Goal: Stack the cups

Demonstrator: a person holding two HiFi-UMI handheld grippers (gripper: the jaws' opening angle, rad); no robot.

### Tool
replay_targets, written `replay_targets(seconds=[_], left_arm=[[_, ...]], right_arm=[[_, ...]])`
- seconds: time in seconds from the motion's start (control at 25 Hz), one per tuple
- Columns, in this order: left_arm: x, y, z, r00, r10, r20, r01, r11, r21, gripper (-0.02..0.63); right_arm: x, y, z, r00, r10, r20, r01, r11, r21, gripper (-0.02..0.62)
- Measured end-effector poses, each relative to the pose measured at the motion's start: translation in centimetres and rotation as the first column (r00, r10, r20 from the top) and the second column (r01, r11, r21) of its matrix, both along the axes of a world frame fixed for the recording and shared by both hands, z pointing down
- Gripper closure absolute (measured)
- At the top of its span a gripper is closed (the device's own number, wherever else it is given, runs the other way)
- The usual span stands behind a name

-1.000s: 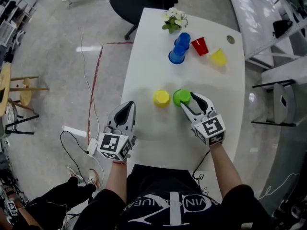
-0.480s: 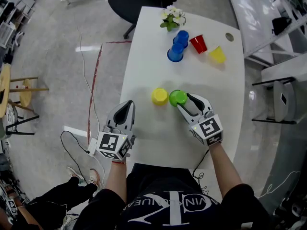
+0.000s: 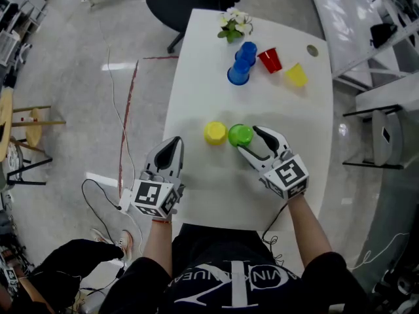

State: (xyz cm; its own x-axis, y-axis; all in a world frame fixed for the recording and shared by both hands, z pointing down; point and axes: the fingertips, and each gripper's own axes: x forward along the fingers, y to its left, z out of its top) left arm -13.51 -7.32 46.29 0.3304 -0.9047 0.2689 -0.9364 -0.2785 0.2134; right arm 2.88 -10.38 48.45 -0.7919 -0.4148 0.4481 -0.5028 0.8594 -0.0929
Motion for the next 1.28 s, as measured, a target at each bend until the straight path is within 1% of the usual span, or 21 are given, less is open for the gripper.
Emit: replay_targets(seconds=[0.08, 0.2, 0.32, 0.44, 0.72, 1.0, 1.28], left_arm=[[0.0, -0.1, -0.1, 1.000, 0.002, 0.001, -0.002, 1.000, 0.005, 0.601], [-0.1, -0.3, -0.2, 1.000, -0.001, -0.001, 0.001, 1.000, 0.005, 0.601], [-0.1, -0.7, -0.5, 1.000, -0.006, 0.005, 0.006, 1.000, 0.017, 0.601], [-0.3, -1.1, -0.8, 1.000, -0.016, 0.009, 0.016, 0.999, 0.032, 0.601], [-0.9, -2.3, -1.1, 0.999, -0.022, 0.026, 0.021, 0.999, 0.046, 0.601], [-0.9, -3.0, -1.0, 0.999, -0.019, 0.031, 0.017, 0.999, 0.039, 0.601], [-0.9, -3.0, -0.7, 0.999, -0.018, 0.038, 0.017, 0.999, 0.027, 0.601]], right_arm=[[-0.1, -0.2, -1.2, 0.999, -0.020, 0.044, 0.020, 1.000, 0.001, 0.307], [0.0, -1.3, -2.9, 0.994, -0.032, 0.106, 0.030, 0.999, 0.020, 0.304], [0.1, -3.4, -4.2, 0.992, -0.024, 0.121, 0.018, 0.998, 0.053, 0.305], [-0.1, -5.8, -4.7, 0.994, -0.010, 0.105, 0.002, 0.997, 0.080, 0.305], [-1.7, -11.8, -4.4, 0.997, 0.032, 0.073, -0.039, 0.995, 0.089, 0.305], [-2.4, -17.9, -0.9, 0.987, 0.154, 0.050, -0.156, 0.986, 0.053, 0.305], [-3.4, -20.3, 2.5, 0.982, 0.189, 0.005, -0.189, 0.981, 0.031, 0.312]])
